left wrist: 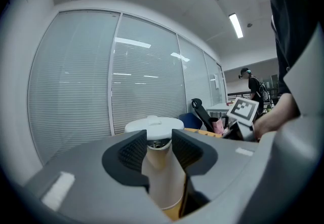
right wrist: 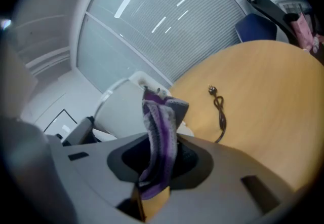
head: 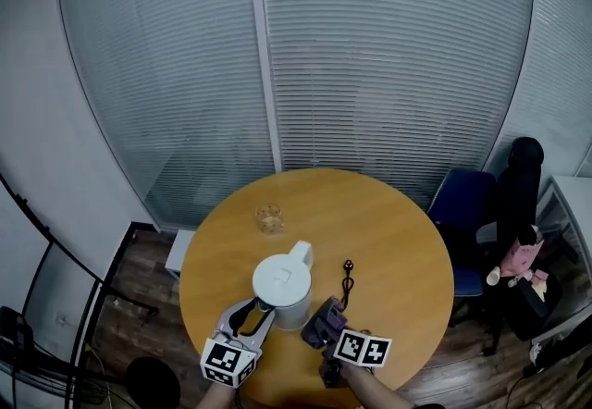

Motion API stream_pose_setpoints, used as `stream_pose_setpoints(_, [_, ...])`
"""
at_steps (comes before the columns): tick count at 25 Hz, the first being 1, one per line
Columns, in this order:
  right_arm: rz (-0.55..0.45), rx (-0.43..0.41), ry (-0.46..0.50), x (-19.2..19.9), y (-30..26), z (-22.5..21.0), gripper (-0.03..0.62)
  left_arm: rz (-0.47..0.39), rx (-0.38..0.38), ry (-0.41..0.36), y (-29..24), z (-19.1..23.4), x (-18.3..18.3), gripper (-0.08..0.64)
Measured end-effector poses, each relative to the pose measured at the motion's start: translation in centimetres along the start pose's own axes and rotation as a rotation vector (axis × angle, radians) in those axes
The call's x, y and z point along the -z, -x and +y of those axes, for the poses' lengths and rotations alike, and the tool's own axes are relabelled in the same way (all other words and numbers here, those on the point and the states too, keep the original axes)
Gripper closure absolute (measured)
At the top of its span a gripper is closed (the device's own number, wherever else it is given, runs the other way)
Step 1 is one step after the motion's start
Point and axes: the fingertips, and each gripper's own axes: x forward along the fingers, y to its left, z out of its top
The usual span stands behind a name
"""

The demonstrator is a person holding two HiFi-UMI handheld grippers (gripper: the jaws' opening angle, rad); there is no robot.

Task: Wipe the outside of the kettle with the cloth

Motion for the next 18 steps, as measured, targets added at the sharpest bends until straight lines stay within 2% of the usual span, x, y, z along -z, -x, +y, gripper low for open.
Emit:
stream_pose_setpoints(6, [-0.059, -0.165, 0.175, -6.6, 3.8, 5.9, 0.495, 0.0, -0.045, 0.011, 0.0, -0.1, 0.0, 0.402])
stream_pose_setpoints(9, [-0.059, -0.22, 0.248, -8.5, 4.1, 7.9, 0.495, 0.001, -0.062, 0.014, 0.0, -0.1, 0.0, 0.403])
stream_pose_setpoints(14, [-0.006, -0.274, 0.282, -8.9, 2.9, 8.9, 0.495, 0.009, -0.087, 0.021, -0.2, -0.4, -0.1, 0.405])
stream_pose_setpoints(18, [0.051, -0.253, 0.277, -7.5, 1.0, 7.5, 0.495, 0.02, -0.101, 0.024, -0.3, -0.3, 0.0, 0.408])
